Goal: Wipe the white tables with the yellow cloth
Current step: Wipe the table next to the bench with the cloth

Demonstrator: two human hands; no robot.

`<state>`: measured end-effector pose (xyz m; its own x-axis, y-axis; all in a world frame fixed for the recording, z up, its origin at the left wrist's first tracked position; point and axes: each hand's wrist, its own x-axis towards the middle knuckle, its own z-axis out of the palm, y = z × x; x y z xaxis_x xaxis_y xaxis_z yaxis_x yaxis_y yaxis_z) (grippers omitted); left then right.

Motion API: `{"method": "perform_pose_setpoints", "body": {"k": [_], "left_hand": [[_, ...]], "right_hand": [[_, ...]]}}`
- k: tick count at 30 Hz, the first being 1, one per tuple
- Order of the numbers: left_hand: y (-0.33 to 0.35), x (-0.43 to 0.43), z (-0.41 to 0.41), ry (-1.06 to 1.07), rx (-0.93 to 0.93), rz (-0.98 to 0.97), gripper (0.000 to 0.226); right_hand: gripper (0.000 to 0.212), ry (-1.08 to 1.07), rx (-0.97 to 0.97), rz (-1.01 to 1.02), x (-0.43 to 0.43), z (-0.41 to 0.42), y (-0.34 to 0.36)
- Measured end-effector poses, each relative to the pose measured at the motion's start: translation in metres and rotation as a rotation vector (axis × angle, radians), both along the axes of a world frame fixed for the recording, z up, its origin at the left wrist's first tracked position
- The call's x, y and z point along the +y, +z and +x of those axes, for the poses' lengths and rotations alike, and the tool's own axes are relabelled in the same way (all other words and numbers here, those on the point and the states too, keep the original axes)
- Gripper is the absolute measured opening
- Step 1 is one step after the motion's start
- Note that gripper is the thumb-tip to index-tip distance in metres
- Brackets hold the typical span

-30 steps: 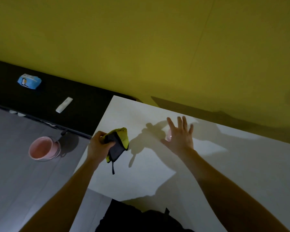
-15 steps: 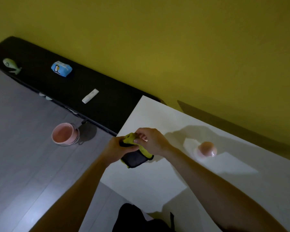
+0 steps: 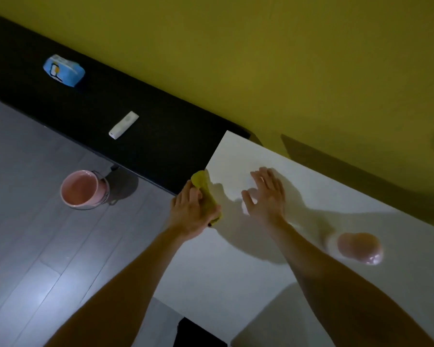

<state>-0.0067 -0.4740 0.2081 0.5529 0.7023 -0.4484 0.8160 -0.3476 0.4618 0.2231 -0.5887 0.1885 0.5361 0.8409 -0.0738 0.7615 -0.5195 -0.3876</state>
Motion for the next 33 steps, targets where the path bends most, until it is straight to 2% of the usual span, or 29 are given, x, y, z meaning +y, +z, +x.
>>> {"method": "perform_pose_setpoints", "body": {"k": [2, 4, 7, 12, 16, 23, 30, 33], "left_hand": [[-0.012, -0.003, 0.003, 0.143, -0.060, 0.079, 0.061], [-0.022, -0.009, 0.005, 0.144, -0.072, 0.145, 0.074], [-0.032, -0.014, 0.012, 0.158, -0.134, 0.219, 0.091], [-0.037, 0.062, 0.098, 0.114, -0.182, 0.378, 0.085], [-0.037, 0.106, 0.162, 0.123, -0.080, 0.270, 0.079], [-0.033, 0.038, 0.054, 0.149, -0.144, 0.199, 0.077], [-0.034, 0.111, 0.170, 0.117, -0.075, 0.228, 0.071], [-0.036, 0.087, 0.128, 0.118, -0.073, 0.239, 0.075]], "right_hand": [[0.072, 0.077, -0.148, -0.081, -0.010, -0.002, -0.014], [0.073, 0.119, -0.230, -0.126, -0.018, -0.004, -0.020], [0.073, 0.121, -0.235, -0.107, -0.018, -0.007, -0.019], [0.072, 0.102, -0.193, 0.003, -0.018, -0.012, -0.021], [0.075, 0.088, -0.190, 0.074, -0.014, -0.010, -0.027], [0.073, 0.094, -0.183, 0.063, -0.015, -0.011, -0.027], [0.075, 0.052, -0.174, 0.118, -0.014, -0.012, -0.026], [0.072, 0.077, -0.157, 0.109, -0.013, -0.009, -0.027]]}}
